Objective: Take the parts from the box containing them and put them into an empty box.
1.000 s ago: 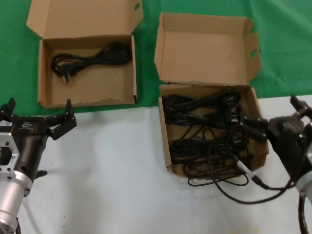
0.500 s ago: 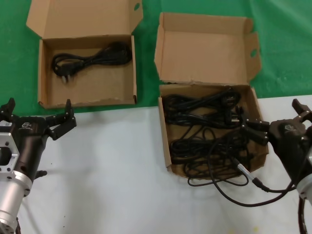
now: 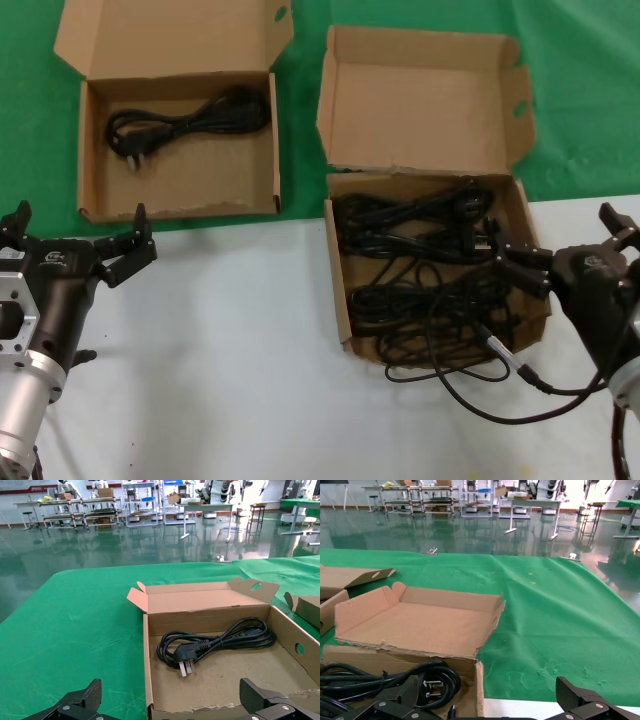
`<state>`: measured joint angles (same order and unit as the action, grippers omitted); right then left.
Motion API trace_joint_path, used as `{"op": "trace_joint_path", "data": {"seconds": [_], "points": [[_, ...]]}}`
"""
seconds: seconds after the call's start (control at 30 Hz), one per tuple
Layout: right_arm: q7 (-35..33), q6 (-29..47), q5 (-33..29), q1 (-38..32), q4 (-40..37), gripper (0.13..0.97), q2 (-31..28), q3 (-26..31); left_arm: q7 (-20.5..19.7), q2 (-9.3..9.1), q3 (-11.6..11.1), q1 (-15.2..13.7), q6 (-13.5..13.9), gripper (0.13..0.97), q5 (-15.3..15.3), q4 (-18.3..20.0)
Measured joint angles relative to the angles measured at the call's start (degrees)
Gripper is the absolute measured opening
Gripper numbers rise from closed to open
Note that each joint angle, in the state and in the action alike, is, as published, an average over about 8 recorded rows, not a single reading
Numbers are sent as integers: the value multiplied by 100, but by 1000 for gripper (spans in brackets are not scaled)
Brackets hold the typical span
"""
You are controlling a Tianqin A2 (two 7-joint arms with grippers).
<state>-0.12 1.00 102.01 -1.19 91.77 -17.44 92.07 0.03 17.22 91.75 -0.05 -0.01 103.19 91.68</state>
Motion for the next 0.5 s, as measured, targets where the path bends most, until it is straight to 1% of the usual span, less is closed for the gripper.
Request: {"op": "trace_joint_path", "data": {"seconds": [0.5], "points": [[0, 0, 0, 0, 0, 966, 0, 0, 0, 0, 0, 0, 0, 966, 0, 0]]}}
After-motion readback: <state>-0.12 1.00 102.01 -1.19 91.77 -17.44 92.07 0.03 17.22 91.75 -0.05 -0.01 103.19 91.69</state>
